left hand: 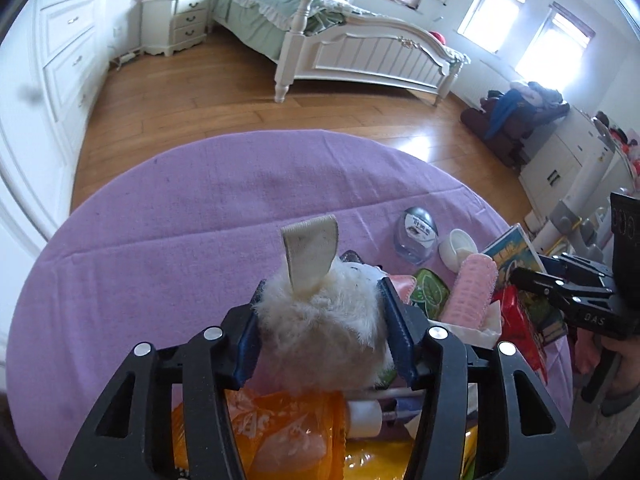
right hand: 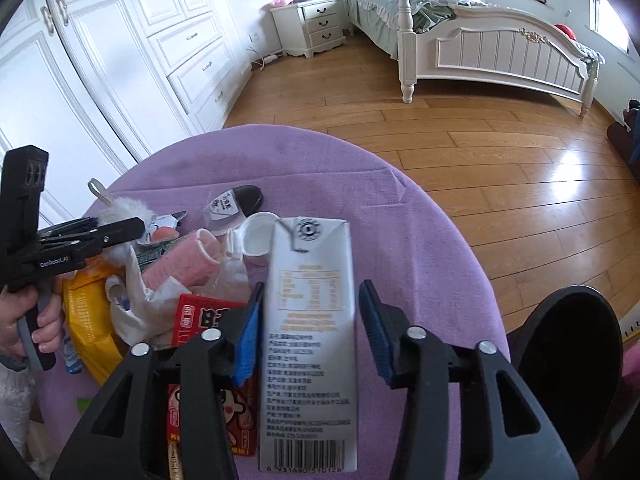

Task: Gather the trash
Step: 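Grasp the fluffy white item with the left tool while the right tool grasps the white milk carton, then carry the fluffy item and white carton to the bin and release both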

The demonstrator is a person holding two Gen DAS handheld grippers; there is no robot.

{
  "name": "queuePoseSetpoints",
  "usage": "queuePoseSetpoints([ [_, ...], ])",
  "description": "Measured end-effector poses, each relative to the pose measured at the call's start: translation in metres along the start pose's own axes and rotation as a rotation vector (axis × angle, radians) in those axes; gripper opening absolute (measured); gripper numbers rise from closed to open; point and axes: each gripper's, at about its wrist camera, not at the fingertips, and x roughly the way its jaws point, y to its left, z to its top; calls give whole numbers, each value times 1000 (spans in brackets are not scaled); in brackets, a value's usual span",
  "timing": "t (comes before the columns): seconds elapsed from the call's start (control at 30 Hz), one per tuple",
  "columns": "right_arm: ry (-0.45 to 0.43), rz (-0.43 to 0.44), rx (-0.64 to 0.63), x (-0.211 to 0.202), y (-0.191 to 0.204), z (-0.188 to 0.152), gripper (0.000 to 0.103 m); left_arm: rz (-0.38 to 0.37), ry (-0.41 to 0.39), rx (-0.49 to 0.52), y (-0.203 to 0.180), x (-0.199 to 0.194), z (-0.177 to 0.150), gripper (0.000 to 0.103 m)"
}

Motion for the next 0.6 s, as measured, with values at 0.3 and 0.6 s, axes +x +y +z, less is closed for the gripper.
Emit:
queuePoseSetpoints([
  [0.3, -137, 34, 10, -23, -2, -18, 39, 45, -156, -22, -20, -47, 5, 42],
  [0.6, -394, 49, 118, -99, -43, -28, 38, -96, -223, 52, -128, -68, 20, 42],
])
